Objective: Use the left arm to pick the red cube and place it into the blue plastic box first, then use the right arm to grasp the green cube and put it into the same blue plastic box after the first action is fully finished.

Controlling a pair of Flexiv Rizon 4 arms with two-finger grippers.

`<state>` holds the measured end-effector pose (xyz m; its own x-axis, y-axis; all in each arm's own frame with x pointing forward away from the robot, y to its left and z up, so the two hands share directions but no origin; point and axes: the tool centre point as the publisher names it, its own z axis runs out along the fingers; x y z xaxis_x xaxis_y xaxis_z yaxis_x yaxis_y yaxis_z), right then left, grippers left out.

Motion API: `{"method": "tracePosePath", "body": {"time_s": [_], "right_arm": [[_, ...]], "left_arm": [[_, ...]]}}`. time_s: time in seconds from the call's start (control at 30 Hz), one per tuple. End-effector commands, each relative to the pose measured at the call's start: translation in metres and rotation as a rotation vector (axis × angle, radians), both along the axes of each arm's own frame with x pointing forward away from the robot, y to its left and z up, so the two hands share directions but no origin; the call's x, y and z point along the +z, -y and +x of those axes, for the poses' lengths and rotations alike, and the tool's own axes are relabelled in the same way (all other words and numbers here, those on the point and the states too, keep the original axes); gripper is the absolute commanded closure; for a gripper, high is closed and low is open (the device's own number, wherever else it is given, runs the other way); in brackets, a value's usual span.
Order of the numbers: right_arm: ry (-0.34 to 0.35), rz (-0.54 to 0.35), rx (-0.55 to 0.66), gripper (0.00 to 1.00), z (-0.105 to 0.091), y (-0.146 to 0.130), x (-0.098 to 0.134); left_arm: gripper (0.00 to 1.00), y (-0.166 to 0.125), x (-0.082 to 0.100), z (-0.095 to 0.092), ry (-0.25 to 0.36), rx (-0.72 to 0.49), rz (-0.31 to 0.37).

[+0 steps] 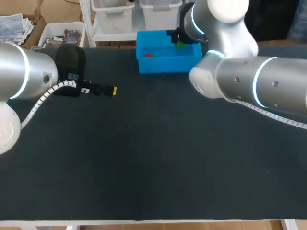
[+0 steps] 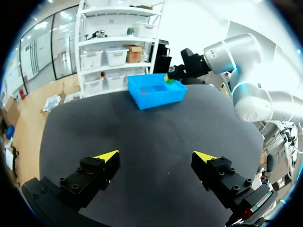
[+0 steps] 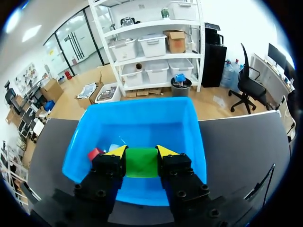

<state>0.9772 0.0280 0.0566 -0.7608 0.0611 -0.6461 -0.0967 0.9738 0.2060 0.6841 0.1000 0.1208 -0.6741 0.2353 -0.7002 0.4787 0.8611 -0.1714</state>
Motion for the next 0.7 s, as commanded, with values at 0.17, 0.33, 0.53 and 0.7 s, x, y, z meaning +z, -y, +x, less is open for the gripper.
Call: {"method": "tracePosePath", "body": {"time_s": [0.17, 0.33, 0.53, 0.7], "right_arm": [[-0.028, 0.002, 0.006, 1.00, 0.014, -0.002, -0.009], [-0.040, 0.003, 0.006, 1.00, 0.016, -0.002, -0.013], [-0.065, -0.001, 0.004, 0.53, 0.017, -0.002, -0.014], [-0.069, -0.002, 0.005, 0.00, 0.017, -0.001, -0.013]], "left_arm": [[0.00, -0.002, -0.001, 0.001, 0.000, -0.008, -0.007], [0.00, -0.002, -0.001, 0.001, 0.000, -0.008, -0.007], [0.00, -0.002, -0.001, 0.001, 0.000, -0.008, -0.007], [0.00, -0.002, -0.001, 0.001, 0.000, -0.008, -0.007]]}}
